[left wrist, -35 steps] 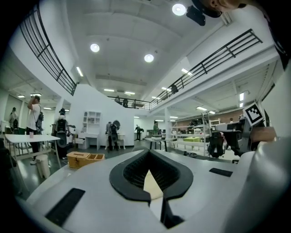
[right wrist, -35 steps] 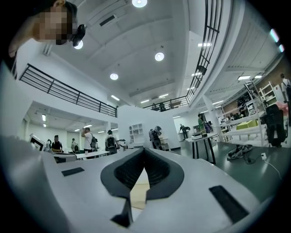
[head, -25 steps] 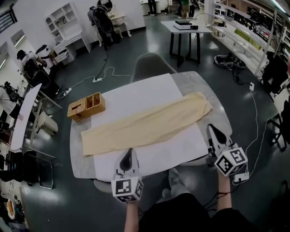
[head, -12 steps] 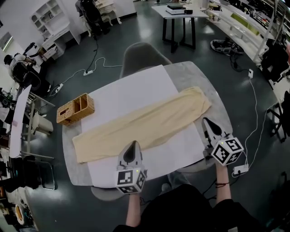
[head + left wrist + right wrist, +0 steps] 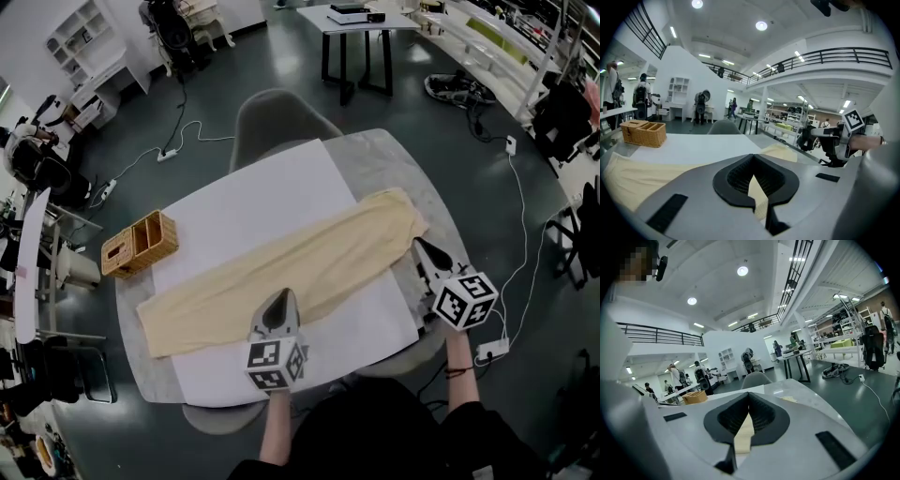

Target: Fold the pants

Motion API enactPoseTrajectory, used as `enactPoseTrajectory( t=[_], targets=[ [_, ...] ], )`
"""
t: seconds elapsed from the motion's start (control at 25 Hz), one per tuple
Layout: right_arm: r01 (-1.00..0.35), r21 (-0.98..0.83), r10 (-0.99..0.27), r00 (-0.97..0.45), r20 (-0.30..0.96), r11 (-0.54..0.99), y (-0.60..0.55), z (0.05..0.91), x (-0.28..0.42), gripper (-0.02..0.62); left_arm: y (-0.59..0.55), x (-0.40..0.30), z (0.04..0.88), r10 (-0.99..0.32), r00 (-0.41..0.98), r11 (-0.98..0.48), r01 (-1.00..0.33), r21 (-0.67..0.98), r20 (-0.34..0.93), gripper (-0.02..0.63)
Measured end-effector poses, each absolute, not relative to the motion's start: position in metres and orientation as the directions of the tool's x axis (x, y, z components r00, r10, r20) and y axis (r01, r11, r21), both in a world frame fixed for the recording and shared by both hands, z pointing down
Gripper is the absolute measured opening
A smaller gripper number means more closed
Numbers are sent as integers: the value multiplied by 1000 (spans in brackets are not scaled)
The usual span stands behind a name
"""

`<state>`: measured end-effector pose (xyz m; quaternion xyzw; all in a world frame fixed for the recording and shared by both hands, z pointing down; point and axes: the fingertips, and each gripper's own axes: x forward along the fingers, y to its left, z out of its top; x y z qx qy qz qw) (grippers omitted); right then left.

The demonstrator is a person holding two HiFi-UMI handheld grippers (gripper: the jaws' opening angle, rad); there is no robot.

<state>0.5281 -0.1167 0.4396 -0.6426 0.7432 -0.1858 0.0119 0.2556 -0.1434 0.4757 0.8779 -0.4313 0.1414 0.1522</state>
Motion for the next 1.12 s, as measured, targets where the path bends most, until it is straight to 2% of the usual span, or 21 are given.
enactPoseTrajectory(
  t=[0.36, 0.76, 0.96, 1.0, 1.08, 1.12],
  targets=[
    [-960, -266, -918, -187, 350, 94, -174, 485, 562, 15, -183, 295, 508, -637, 627, -627, -760, 172, 449, 8],
    [-955, -296, -869, -134, 477, -15, -217, 531, 608, 17, -213, 319, 544, -552, 660, -653, -722, 228, 510, 8],
    [-945, -326, -823, -156, 546, -37, -228, 558, 618, 22, -214, 328, 552, -513, 683, -668, -698, 258, 520, 8],
    [-946, -320, -817, -153, 556, -41, -230, 562, 620, 33, -215, 329, 554, -509, 682, -668, -698, 259, 525, 8],
    [-944, -328, -809, -159, 565, -43, -235, 567, 623, 124, -219, 332, 558, -508, 680, -666, -699, 260, 528, 8],
    [-945, -324, -805, -159, 572, -44, -239, 571, 625, 132, -221, 333, 560, -508, 680, -664, -700, 262, 529, 8]
  ],
)
